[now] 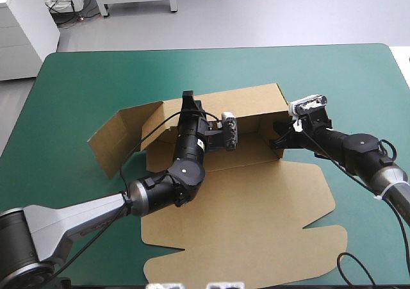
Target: Fold the box
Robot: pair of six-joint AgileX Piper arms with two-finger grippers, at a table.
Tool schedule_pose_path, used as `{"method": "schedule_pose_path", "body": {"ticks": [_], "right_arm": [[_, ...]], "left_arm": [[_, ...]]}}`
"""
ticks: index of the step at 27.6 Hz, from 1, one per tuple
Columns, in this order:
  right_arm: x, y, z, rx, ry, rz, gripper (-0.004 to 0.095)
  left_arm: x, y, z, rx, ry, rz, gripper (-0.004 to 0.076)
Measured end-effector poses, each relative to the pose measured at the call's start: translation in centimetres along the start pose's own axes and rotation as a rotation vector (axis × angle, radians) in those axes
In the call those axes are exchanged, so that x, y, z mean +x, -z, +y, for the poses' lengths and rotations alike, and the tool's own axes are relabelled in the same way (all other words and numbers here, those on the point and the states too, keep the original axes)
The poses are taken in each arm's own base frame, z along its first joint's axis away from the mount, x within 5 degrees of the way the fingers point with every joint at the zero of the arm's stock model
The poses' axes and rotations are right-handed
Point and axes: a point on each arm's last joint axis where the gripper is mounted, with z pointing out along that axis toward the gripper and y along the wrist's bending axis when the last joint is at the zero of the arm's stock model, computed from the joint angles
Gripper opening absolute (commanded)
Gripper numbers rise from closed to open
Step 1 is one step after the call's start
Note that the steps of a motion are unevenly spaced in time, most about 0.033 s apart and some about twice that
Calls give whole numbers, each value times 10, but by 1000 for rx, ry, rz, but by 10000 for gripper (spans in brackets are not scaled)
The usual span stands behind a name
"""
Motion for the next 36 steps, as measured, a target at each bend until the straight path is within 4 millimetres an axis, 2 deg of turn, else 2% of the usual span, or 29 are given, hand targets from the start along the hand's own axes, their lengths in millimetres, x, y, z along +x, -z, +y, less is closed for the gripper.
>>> {"method": "schedule_pose_path", "body": {"ticks": [5, 8, 11, 15, 18, 23, 28, 36], "right_arm": [[2, 0, 0, 2, 28, 7, -5], [2, 0, 0, 2, 22, 5, -6], [1, -1, -1, 7, 12, 0, -5], [2, -1, -1, 9, 3, 0, -5], [2, -2, -1, 9, -1, 0, -6], [0, -3, -4, 36, 3, -7, -6], [-15, -6, -8, 63, 26, -41, -6], [-43, -32, -23, 101, -29, -83, -5]], "left_arm": [[0, 0, 1, -8, -11, -3, -6], [0, 0, 1, -8, -12, -4, 61], [-2, 1, 1, -2, -11, -26, 200], [-4, 2, 1, 3, -10, -45, 480], [-5, 2, 1, 0, 21, -49, 587], [-5, 3, 2, -4, 80, -52, 594], [-7, 4, 1, 0, 89, -64, 594], [-25, 24, -5, -7, 72, -95, 594]]}}
